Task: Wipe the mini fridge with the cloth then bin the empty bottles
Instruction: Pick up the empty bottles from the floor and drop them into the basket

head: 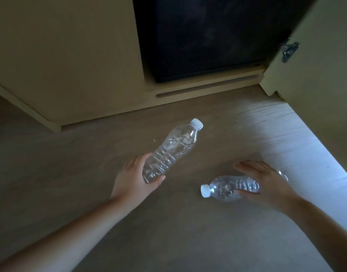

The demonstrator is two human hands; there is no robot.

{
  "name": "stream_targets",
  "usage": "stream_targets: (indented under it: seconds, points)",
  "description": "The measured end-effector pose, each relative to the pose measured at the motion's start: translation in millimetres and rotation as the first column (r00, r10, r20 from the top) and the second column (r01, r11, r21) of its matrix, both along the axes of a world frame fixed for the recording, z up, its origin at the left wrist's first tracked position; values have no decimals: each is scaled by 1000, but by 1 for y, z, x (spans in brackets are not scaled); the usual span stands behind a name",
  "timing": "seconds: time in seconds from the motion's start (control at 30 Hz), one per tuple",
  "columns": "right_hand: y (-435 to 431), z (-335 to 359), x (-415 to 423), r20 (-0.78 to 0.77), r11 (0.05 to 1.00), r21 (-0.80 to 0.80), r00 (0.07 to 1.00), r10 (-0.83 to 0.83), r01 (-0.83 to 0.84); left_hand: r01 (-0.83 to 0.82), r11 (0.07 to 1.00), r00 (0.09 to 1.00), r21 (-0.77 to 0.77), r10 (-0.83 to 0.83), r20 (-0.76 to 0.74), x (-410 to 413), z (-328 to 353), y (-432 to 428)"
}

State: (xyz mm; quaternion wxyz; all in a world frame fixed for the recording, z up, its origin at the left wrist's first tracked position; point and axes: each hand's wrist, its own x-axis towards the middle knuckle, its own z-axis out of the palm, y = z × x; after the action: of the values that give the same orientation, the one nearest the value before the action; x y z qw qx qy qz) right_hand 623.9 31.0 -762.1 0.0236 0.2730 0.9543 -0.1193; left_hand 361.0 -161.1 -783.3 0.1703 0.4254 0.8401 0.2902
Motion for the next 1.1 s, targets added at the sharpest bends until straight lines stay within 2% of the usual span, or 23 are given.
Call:
stream_targets:
  seconds: [0.2, 0.43, 0.6, 0.93, 1.1]
  points:
    - [2, -13, 24, 87, 997, 9, 993, 80, -81, 33, 999, 999, -27, -33, 4, 7, -8, -3]
    - [4, -33, 32, 181, 996, -93, 983, 20, -3, 24, 999, 1000, -22, -23, 4, -1, -10, -13]
    - [-7, -40, 7, 160, 977, -171, 982, -98, 125, -15, 1000, 1000, -27, 16, 15, -11, -11, -28]
    - [-52, -50, -107, 31, 951, -281, 991, -129, 132, -198, 979, 980, -48, 196, -39, -50, -8, -83]
    - [-78, -51, -151, -56, 924, -335, 975, -213, 183, -320, 946, 946, -45, 317, -64, -71, -2, -118]
